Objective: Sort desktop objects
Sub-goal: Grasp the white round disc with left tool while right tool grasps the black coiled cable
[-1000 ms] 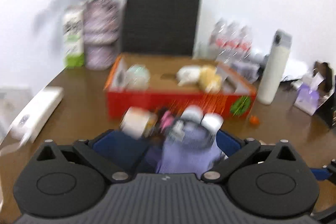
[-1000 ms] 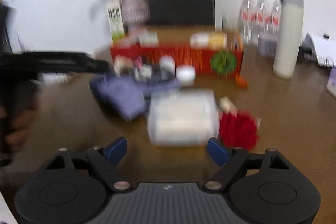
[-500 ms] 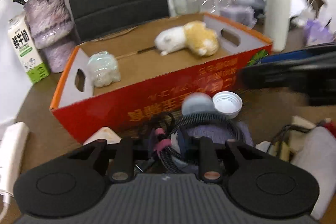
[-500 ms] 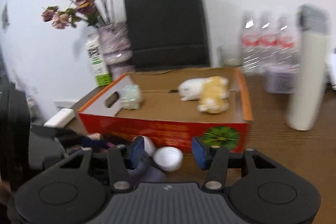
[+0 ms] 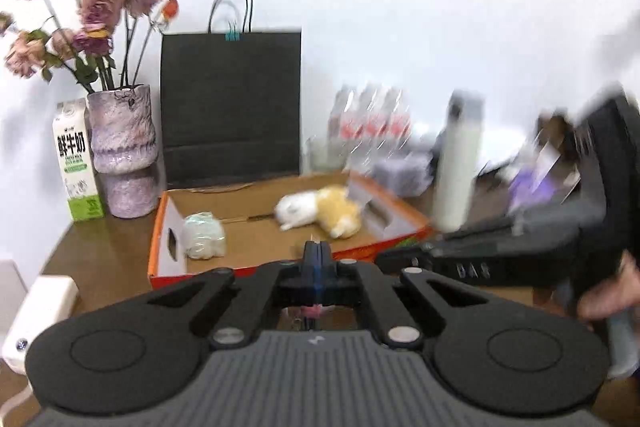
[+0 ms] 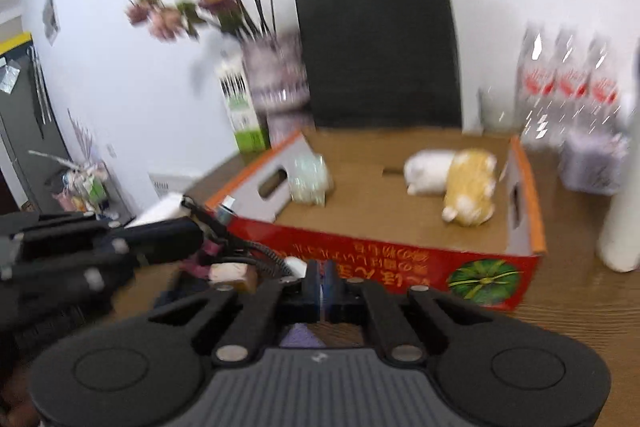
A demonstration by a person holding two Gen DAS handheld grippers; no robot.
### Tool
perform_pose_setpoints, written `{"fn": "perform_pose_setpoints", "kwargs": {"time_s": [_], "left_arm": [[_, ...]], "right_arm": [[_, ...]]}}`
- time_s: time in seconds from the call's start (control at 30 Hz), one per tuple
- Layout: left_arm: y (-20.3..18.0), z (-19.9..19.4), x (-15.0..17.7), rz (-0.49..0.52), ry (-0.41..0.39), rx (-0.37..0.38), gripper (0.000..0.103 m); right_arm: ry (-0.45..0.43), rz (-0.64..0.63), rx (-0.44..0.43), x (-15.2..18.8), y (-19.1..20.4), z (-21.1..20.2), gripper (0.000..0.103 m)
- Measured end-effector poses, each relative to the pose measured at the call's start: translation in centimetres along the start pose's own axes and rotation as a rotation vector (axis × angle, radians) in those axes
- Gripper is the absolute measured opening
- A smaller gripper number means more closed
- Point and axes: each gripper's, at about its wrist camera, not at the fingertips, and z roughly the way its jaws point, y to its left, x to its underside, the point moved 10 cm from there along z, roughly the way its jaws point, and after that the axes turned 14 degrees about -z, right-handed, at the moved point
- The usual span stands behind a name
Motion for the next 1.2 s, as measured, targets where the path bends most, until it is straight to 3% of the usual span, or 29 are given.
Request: {"fn": "perform_pose_setpoints", "kwargs": {"time_s": [0.13, 0.27, 0.37, 0.43, 0.47, 0.53, 0.57, 0.6, 0.67, 0.73, 0.8, 0.87, 0.97, 1.1, 1.13, 1.17, 1.2], "left_arm": [[0.3, -3.3, 1.3, -0.068, 0.015, 0.011, 0.000], [1.5, -4.5, 6.7, -0.081, 0.125, -0.041, 0.001], [1.4, -4.4, 9.9, -0.090, 0.195, -0.045, 0.003], [1.2, -3.8, 10.3, -0.063, 0.198, -0.061, 0.005], [1.1, -3.4, 10.0, -0.048, 0.193, -0.076, 0.012], [1.2, -2.0, 8.7, -0.012, 0.164, -0.099, 0.048], [1.4, -1.4, 7.9, 0.014, 0.138, -0.116, 0.077], [1.6, -0.5, 6.8, 0.049, 0.111, -0.138, 0.082], [2.1, 1.8, 4.6, 0.115, 0.095, -0.156, 0.081], [3.0, 4.2, 3.6, 0.106, 0.141, -0.146, 0.069], [4.2, 7.0, 3.6, 0.076, 0.213, -0.153, 0.041], [5.2, 8.9, 4.4, 0.046, 0.274, -0.146, 0.023], [6.1, 10.9, 5.8, 0.013, 0.352, -0.141, 0.023], [6.2, 12.0, 6.4, -0.014, 0.365, -0.124, 0.028], [6.2, 12.5, 6.6, -0.025, 0.380, -0.115, 0.028], [6.3, 12.9, 6.7, -0.034, 0.388, -0.114, 0.018], [6.5, 13.2, 6.8, -0.039, 0.389, -0.122, 0.015]], "right_arm": [[-0.032, 0.042, -0.050, 1.4, 1.8, -4.7, 0.003], [0.031, -0.026, -0.027, 6.4, 4.1, -6.7, 0.023], [0.080, 0.003, 0.010, 9.5, 4.2, -7.2, 0.023], [0.083, -0.001, 0.046, 9.8, 4.0, -7.6, 0.023], [0.073, -0.012, 0.071, 9.5, 3.7, -7.8, 0.022], [0.044, -0.001, 0.114, 8.7, 2.8, -8.3, 0.023], [0.037, 0.013, 0.131, 8.1, 2.3, -8.3, 0.023], [0.038, 0.015, 0.144, 7.5, 1.7, -8.0, 0.023], [0.041, -0.006, 0.166, 6.3, 0.7, -7.1, 0.026], [0.052, -0.045, 0.160, 4.9, 0.0, -5.0, 0.036], [0.054, -0.068, 0.145, 3.2, -0.6, -2.3, 0.042], [0.077, -0.081, 0.138, 1.9, -1.2, 0.7, 0.045], [0.140, -0.066, 0.121, 1.1, -1.7, 4.4, 0.050], [0.211, -0.097, 0.137, 1.7, -1.8, 7.9, 0.049], [0.219, -0.094, 0.129, 2.0, -1.8, 8.4, 0.047], [0.222, -0.083, 0.107, 2.4, -1.7, 8.8, 0.031], [0.225, -0.074, 0.110, 2.6, -1.8, 9.0, 0.013]]}}
